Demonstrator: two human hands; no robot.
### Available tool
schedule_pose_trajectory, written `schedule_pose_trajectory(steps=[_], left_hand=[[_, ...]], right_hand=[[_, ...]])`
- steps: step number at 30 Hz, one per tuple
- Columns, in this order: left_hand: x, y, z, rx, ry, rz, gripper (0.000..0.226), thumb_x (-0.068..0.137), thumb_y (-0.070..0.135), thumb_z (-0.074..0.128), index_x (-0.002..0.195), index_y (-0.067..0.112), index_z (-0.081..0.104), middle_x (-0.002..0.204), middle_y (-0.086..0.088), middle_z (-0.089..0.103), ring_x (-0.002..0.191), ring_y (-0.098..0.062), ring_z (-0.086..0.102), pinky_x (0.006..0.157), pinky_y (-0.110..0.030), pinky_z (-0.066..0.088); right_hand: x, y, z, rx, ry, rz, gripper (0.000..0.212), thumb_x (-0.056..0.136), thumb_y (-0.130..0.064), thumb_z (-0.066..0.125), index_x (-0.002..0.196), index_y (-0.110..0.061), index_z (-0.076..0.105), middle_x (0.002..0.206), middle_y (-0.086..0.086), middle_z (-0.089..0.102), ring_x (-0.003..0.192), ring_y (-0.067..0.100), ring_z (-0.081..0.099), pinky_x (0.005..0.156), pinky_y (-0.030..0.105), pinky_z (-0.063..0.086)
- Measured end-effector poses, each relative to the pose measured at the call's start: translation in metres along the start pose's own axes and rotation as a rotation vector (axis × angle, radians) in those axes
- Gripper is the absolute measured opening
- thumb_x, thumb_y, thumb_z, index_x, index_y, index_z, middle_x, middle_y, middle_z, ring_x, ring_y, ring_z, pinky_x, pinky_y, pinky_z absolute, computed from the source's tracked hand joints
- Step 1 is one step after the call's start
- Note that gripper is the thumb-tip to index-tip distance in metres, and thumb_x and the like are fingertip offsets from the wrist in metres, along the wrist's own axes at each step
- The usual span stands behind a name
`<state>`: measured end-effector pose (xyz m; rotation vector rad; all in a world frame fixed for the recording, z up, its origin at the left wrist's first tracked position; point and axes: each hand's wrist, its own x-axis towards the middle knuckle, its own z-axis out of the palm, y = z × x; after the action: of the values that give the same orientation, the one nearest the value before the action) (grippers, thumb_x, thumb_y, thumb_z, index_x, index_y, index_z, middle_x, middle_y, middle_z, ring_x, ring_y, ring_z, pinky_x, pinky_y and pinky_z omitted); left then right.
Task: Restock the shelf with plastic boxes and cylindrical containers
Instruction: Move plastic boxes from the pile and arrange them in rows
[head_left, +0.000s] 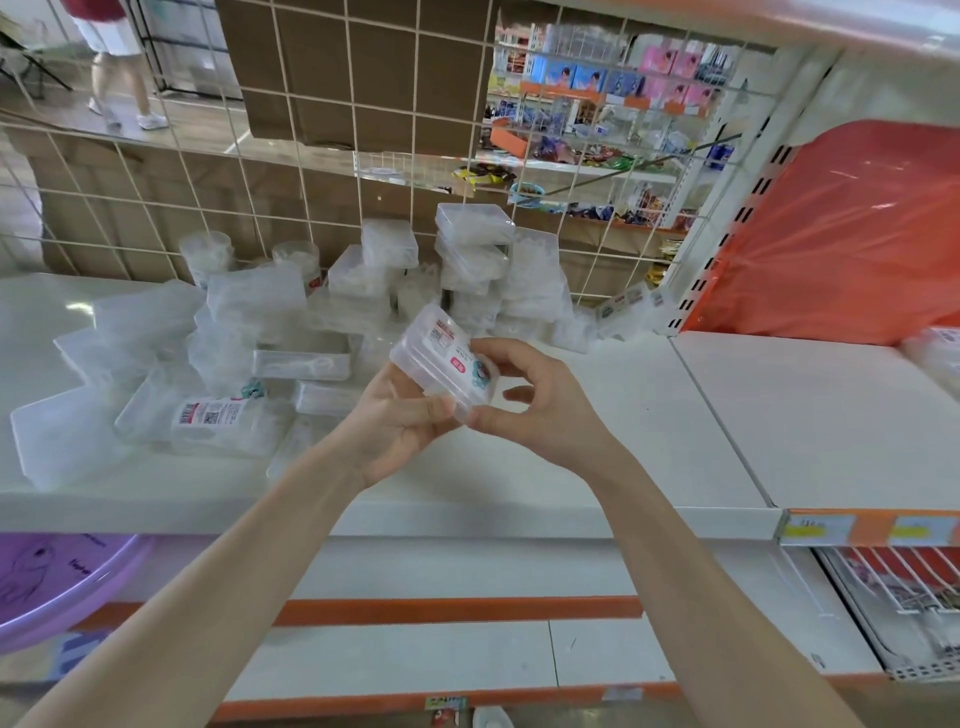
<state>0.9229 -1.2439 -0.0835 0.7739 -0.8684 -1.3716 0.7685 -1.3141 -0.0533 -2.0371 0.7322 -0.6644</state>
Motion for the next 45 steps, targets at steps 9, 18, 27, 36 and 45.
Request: schedule_pose_trajectory(steps=[9,18,27,36,45], left_hand=[[0.000,0.002,-0.001,0.501,0.324,0.038,0.069,0.072,0.003,0.072,0.129,0.025,0.039,0.123,0.003,0.051,0.103,-0.012,0.057,0.074,-0.020,0.049],[0.001,-0.009,0.012,0.500,0.457,-0.085,0.055,0.087,0.022,0.062,0.135,0.018,0.037,0.102,0.002,0.068,0.087,-0.009,0.065,0.070,-0.026,0.048],[0.009,0.007,0.007,1.109,0.259,-0.176,0.024,0.088,0.010,0.050,0.108,0.021,0.058,0.094,0.001,0.063,0.088,-0.018,0.059,0.066,-0.023,0.043],[0.004,-0.012,0.001,1.726,0.206,-0.241,0.034,0.091,0.024,0.049,0.122,0.011,0.053,0.120,-0.008,0.054,0.109,-0.027,0.050,0.085,-0.037,0.045],[-0.032,0.016,-0.016,1.805,0.478,0.075,0.041,0.092,0.035,0.047,0.130,0.021,0.048,0.130,0.004,0.050,0.121,-0.018,0.043,0.084,-0.034,0.043]], right_hand=[[-0.002,0.027,-0.010,-0.191,0.128,0.030,0.064,0.069,-0.011,0.077,0.127,-0.019,0.053,0.112,-0.020,0.049,0.102,-0.003,0.045,0.083,0.011,0.035],[-0.006,0.030,0.016,-0.135,0.294,0.070,0.057,0.067,-0.020,0.080,0.119,-0.020,0.057,0.110,-0.008,0.054,0.096,0.006,0.051,0.080,0.014,0.040],[-0.003,0.039,0.011,-0.026,0.365,0.064,0.023,0.089,-0.012,0.058,0.111,-0.009,0.062,0.083,-0.016,0.057,0.071,-0.013,0.053,0.066,0.002,0.038],[0.020,0.049,0.015,-0.076,0.257,0.138,0.025,0.094,-0.017,0.050,0.116,-0.008,0.059,0.098,-0.004,0.057,0.081,0.002,0.051,0.071,0.005,0.035],[0.083,0.033,0.044,-0.382,-0.064,-0.045,0.045,0.093,-0.017,0.048,0.137,-0.012,0.042,0.139,0.008,0.043,0.128,0.022,0.039,0.104,0.030,0.031]])
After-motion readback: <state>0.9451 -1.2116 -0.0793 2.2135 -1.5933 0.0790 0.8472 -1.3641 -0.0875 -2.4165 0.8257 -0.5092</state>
